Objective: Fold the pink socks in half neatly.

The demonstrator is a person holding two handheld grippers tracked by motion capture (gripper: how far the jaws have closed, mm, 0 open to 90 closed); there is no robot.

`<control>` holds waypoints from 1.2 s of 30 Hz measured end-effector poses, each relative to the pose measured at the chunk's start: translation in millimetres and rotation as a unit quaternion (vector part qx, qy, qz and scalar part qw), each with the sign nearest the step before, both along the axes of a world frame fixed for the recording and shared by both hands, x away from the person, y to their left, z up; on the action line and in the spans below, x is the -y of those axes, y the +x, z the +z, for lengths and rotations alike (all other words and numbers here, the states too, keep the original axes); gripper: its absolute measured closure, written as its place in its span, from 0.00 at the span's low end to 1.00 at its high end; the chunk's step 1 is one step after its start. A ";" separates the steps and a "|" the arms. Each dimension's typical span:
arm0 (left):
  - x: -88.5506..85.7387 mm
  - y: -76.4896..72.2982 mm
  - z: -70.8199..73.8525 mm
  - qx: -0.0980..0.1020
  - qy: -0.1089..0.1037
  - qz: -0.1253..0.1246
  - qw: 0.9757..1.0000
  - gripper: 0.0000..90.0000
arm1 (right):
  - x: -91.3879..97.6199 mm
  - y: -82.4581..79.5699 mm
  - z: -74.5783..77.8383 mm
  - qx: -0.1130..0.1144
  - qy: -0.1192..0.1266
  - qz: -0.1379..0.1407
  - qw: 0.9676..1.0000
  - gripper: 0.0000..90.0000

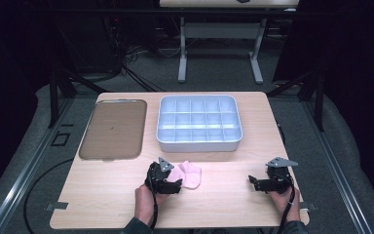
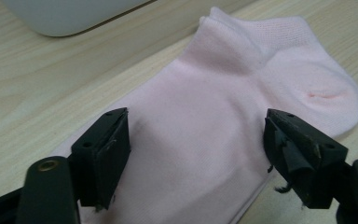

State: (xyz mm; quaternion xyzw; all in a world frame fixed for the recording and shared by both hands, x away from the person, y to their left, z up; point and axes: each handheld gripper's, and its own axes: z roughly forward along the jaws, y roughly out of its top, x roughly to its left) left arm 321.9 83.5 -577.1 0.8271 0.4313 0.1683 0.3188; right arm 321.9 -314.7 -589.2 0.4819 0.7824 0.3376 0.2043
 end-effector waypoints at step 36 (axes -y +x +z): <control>-6.8 -18.2 24.1 0.047 -0.047 -0.030 0.997 0.91 | 0.3 -0.1 0.5 0.000 -0.002 -0.001 1.000 0.09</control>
